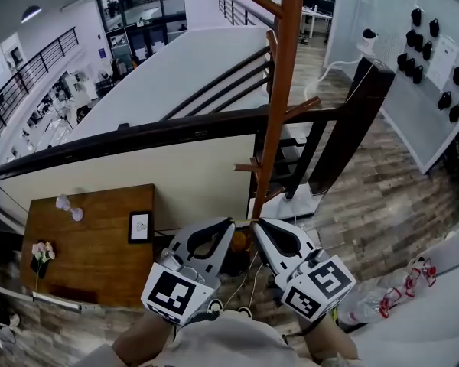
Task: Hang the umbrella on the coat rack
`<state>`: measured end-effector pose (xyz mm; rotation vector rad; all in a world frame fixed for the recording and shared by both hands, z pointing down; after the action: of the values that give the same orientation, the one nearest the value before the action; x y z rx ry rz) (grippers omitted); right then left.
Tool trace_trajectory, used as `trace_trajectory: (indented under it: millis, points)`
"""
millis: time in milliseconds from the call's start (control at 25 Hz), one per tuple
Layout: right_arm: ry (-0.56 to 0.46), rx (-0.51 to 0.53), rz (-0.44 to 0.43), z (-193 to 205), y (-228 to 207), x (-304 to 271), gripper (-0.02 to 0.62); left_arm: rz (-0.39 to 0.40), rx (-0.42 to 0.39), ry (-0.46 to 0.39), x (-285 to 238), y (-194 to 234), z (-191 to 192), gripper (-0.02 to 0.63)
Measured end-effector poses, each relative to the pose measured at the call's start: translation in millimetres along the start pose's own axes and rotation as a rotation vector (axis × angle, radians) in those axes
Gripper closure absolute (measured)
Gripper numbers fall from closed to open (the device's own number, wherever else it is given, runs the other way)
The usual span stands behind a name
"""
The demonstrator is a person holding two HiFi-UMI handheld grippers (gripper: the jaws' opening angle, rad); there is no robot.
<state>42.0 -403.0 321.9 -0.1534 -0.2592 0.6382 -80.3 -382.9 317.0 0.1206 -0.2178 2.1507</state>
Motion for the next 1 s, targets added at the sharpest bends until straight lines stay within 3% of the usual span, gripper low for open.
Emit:
trace_trajectory:
  millis: [360, 560, 760, 1000]
  points:
    - [-0.038, 0.027, 0.051, -8.9, -22.4, -50.6, 0.591, 0.035, -0.034, -0.009, -38.0, 55.3, 0.4, 0.604]
    - [-0.037, 0.037, 0.106, -4.0, -41.3, -76.4, 0.591, 0.070, 0.053, -0.027, -63.6, 85.9, 11.9, 0.604]
    - [-0.015, 0.017, 0.162, 9.0, -62.6, -92.7, 0.591, 0.102, 0.036, 0.017, -85.9, 104.2, 32.6, 0.604]
    - [0.034, -0.018, 0.229, 34.2, -82.6, -104.4, 0.591, 0.129, 0.094, 0.071, -103.2, 119.4, 65.3, 0.604]
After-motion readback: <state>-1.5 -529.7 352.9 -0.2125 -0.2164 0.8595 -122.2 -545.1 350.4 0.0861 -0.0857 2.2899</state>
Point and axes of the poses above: the fingertips, and each gripper's own axes: x backward along the fingers, y to its left, z out of its underside, the point moved 6 cm from there along x, backward along the fingers, and after that the axes turned 12 degrees about -y, right-handed, at the moved point
